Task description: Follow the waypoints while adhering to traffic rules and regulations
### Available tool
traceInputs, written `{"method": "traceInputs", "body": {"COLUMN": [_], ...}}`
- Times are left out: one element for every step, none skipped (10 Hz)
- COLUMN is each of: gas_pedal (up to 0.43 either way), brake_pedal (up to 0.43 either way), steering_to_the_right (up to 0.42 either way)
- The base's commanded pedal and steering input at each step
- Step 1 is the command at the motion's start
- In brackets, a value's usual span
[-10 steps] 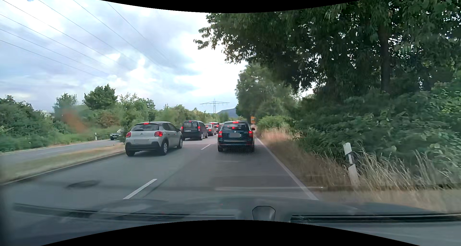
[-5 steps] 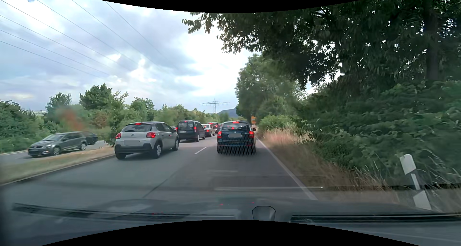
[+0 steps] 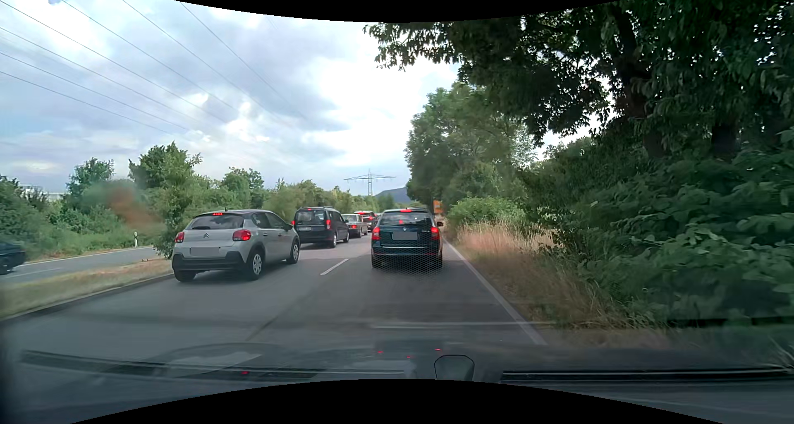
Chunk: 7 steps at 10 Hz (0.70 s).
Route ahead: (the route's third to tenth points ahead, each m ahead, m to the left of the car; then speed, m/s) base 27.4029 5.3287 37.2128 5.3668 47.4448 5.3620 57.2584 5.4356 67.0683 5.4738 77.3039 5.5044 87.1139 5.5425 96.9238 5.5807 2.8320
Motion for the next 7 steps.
{"method": "traceInputs", "body": {"gas_pedal": [0.000,0.000,0.000,0.000,0.000,0.000,0.000], "brake_pedal": [0.055,0.055,0.055,0.073,0.079,0.091,0.110], "steering_to_the_right": [-0.005,-0.005,-0.005,-0.005,-0.005,-0.005,-0.004]}}
